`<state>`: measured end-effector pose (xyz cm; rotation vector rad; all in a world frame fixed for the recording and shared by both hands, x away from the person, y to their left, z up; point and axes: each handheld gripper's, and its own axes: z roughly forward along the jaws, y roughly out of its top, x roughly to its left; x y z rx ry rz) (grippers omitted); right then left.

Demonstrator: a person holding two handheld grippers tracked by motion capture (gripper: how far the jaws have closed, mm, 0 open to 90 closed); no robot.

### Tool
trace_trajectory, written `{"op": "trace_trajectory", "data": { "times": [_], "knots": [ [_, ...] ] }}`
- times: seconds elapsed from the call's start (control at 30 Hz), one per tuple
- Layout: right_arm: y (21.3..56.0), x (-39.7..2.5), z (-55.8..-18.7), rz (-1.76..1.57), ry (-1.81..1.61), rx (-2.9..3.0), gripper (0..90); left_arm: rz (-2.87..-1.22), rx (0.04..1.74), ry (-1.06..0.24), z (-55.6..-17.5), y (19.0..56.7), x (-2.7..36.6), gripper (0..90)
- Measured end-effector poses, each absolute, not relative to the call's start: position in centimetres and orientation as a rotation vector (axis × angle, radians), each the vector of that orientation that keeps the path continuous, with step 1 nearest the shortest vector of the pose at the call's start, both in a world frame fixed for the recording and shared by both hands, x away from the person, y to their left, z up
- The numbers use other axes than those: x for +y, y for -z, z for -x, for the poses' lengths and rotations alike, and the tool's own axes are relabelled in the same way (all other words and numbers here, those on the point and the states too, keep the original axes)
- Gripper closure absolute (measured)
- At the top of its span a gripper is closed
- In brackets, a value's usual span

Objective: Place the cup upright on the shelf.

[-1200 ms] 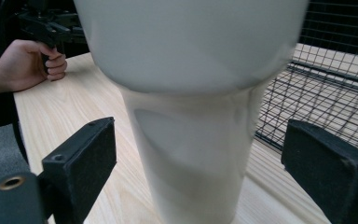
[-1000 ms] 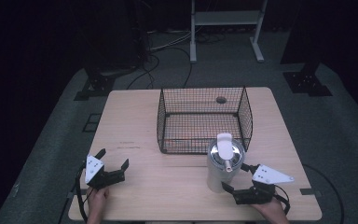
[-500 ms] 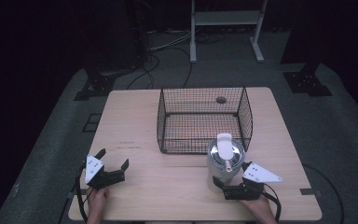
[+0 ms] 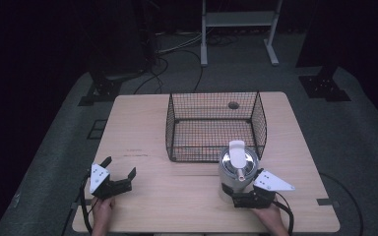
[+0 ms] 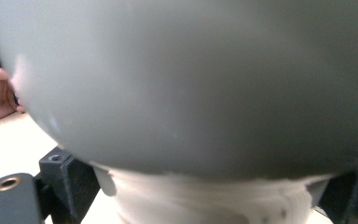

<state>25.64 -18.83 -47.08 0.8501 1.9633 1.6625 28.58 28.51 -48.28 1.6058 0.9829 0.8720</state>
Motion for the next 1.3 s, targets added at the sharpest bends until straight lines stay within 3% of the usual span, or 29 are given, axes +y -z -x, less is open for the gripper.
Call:
{"op": "trace_trajectory", "data": {
  "times": [0.37, 1.3],
  "knots": [
    [45.9, -18.8, -25.7, -0.782, -1.676, 2.027, 9.2, -1.603, 0.984, -0.872, -28.6, 48.3, 28.5, 0.0],
    [38.1, -18.9, -28.8, -0.722, -1.74, 1.993, 9.3, -1.602, 0.983, -0.869, -28.6, 48.3, 28.6, 0.0]
  ]
}}
